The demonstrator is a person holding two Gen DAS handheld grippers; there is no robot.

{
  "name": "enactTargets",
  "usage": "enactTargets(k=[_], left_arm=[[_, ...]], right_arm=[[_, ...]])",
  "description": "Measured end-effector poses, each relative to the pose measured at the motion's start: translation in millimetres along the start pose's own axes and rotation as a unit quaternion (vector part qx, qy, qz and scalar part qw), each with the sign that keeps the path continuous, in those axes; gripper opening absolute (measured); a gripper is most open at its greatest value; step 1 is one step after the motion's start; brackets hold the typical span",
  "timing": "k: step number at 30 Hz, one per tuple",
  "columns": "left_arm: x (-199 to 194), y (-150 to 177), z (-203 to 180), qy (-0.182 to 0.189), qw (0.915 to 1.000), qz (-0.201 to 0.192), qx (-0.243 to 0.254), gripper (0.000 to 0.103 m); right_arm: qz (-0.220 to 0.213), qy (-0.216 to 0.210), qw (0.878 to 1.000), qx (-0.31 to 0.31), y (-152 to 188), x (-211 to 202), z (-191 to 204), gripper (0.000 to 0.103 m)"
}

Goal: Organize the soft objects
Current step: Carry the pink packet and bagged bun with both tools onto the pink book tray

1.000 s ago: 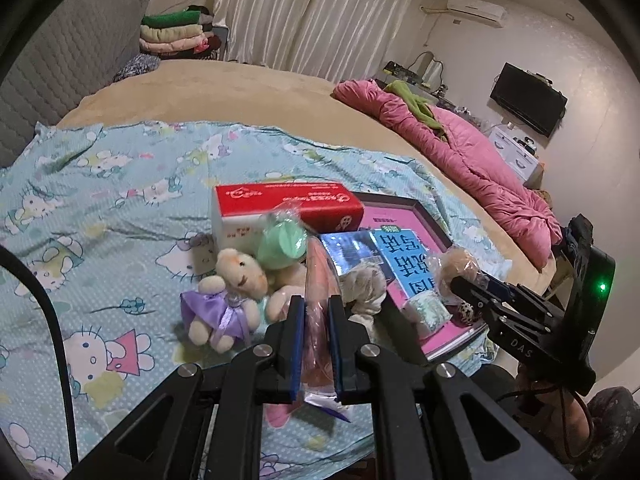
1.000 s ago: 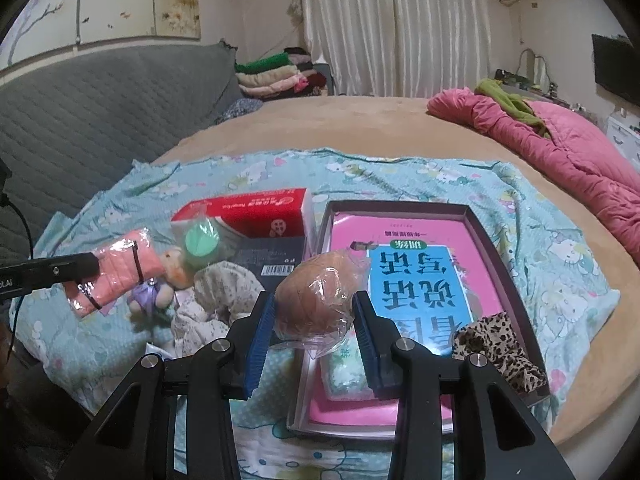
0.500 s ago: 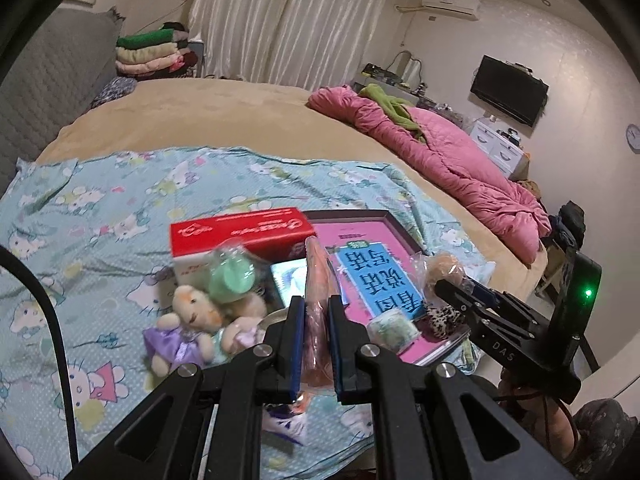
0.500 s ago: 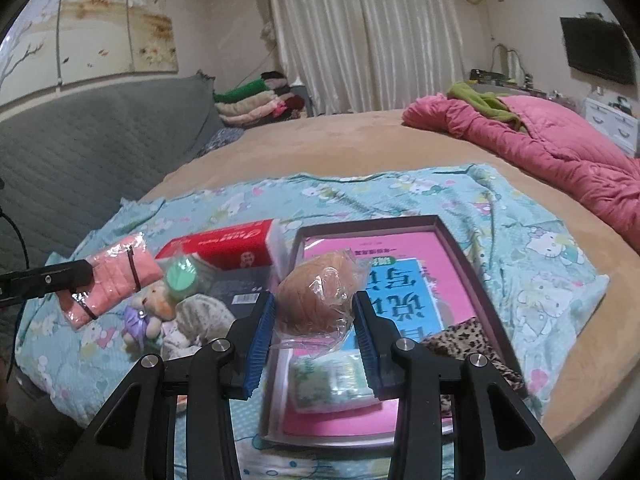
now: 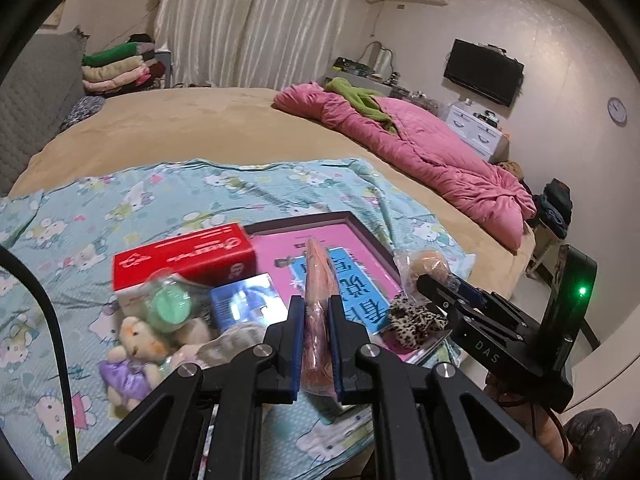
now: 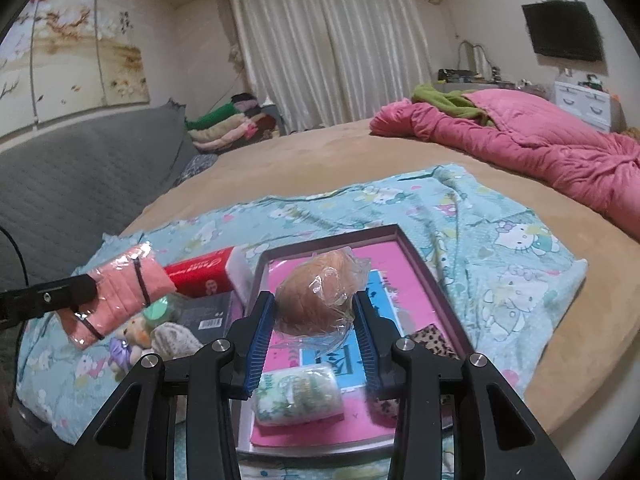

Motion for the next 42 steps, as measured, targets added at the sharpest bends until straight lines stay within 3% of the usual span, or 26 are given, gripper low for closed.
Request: enactTargets(k=[10, 25, 42], left_arm=[[40, -1, -23, 0.011, 0.9996, 0.024, 0.008, 0.012], [104, 17, -21, 0.002, 0.9969, 0.078, -0.002, 0.012], [148, 39, -19, -0.014, 0.9916, 0.128, -0.003, 0.012]], right_arm=[[-0.003, 0.005, 1.0, 0.025, 0, -2, -21, 0.041], [0.017, 0.003, 0.999, 0.037, 8, 12, -34, 0.041], [0.064, 0.003, 0.998, 0.027, 24, 33, -34, 0.041]])
Point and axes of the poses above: each gripper's, at about its wrist camera, not at the fingertips, and x roughly the way its jaws point, z to its left, y to its underside, the point moved 2 cm from there along x, roughly the way its jaws point, and after that the axes turned 4 degrees about -z, right-handed, at the moved point
